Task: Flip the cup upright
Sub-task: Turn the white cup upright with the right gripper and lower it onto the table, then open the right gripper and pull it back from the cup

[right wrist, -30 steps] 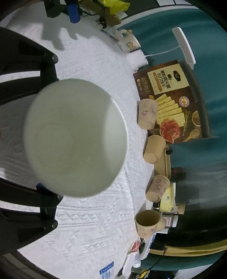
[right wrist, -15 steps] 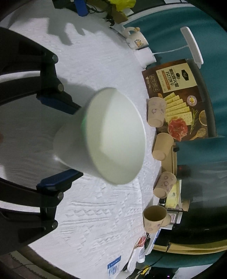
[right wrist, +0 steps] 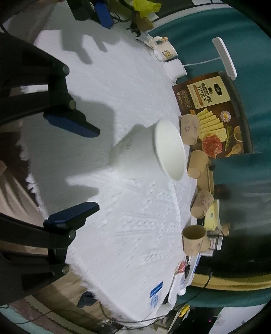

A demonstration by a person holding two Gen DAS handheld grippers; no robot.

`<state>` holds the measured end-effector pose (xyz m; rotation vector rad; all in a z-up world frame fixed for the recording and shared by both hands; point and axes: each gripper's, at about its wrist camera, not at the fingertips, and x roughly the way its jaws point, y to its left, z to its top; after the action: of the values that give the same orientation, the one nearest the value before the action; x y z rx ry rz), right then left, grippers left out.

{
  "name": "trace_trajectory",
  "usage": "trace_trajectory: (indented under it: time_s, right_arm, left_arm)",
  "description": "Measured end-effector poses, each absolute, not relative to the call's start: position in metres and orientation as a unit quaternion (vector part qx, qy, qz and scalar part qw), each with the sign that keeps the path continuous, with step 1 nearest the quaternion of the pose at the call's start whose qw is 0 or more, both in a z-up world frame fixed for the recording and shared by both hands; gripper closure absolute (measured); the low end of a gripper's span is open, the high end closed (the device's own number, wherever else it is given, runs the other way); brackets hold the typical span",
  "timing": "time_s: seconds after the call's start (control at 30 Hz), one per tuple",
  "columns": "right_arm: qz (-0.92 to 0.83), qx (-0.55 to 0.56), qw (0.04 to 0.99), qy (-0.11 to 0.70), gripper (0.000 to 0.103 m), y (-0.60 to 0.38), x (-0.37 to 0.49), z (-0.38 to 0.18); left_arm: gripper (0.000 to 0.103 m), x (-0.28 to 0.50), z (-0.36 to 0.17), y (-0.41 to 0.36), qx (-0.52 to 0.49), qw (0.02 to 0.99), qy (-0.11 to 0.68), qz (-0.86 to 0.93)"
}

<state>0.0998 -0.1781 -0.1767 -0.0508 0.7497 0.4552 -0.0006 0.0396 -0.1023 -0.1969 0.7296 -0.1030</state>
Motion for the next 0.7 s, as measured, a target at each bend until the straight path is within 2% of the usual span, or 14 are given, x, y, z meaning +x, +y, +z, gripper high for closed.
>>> trace_trajectory:
  time_s: [0.37,0.7]
  right_arm:
    - [0.203,0.002,0.914,0.351,0.041,-0.225,0.054,-0.149]
    - [0.186,0.017,0.935,0.301,0.041,-0.260,0.015,-0.088]
  left_arm:
    - [0.018,-0.015,-0.090,0.006,-0.072,0.932,0.345,-0.082]
    - [0.018,-0.024,-0.053,-0.006,-0.030,0.952,0.296,-0.074]
